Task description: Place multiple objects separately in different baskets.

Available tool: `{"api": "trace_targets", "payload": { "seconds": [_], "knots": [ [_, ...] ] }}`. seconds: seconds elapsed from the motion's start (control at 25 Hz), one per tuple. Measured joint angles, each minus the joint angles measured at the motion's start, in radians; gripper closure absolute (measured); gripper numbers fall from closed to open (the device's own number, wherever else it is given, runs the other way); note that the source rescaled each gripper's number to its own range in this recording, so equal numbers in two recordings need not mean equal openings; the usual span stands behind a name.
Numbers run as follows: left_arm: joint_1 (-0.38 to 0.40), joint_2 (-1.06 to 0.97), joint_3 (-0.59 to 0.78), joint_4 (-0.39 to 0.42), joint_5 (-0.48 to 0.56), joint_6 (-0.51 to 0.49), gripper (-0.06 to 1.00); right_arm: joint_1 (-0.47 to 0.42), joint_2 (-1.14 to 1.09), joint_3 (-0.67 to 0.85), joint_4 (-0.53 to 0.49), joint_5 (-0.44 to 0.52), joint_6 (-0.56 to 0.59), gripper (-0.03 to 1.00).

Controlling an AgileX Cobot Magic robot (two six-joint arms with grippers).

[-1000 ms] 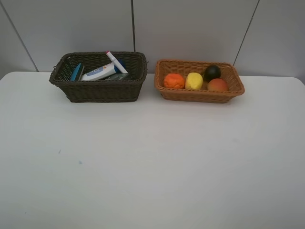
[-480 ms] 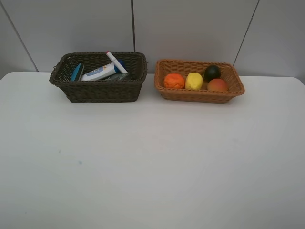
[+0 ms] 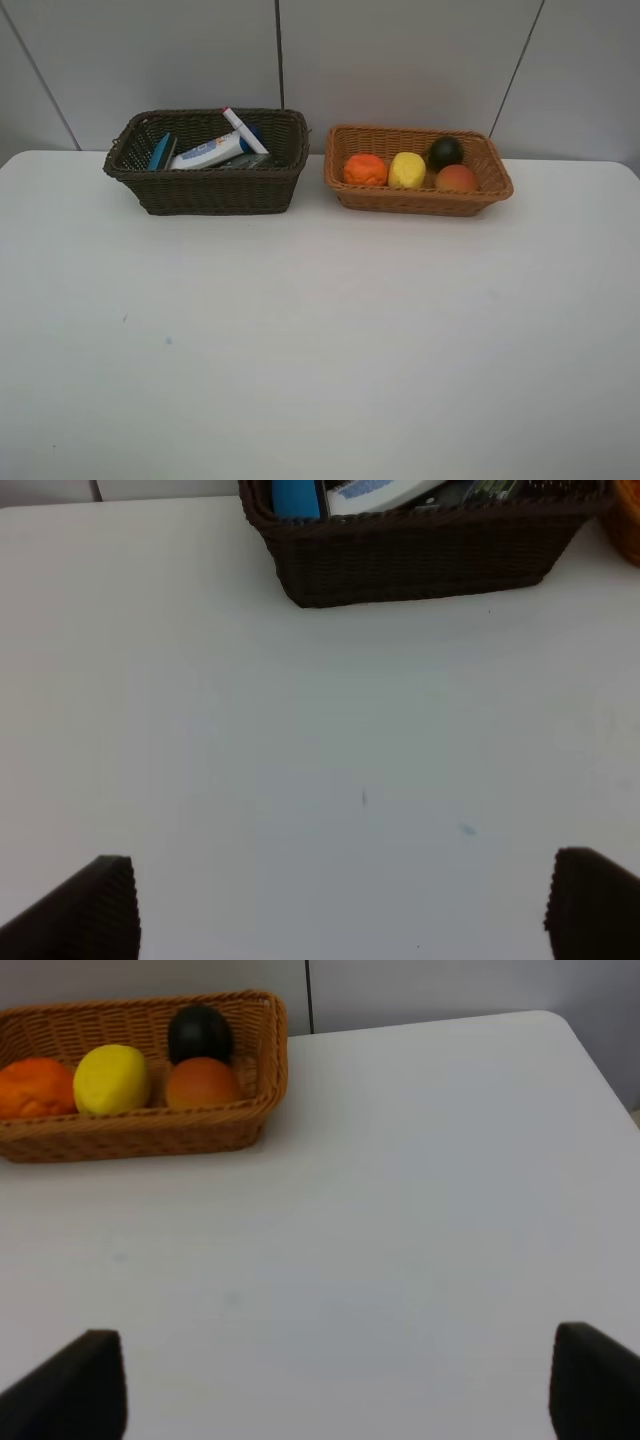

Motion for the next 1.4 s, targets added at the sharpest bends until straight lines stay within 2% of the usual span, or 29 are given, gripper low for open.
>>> {"api": "trace_targets", "payload": {
  "seconds": [1.4],
  "knots": [
    [0.0, 0.0, 0.0, 0.0, 0.0, 0.0, -0.06, 0.0, 0.0, 0.0, 0.0, -0.003, 0.003, 0.05]
  ]
}}
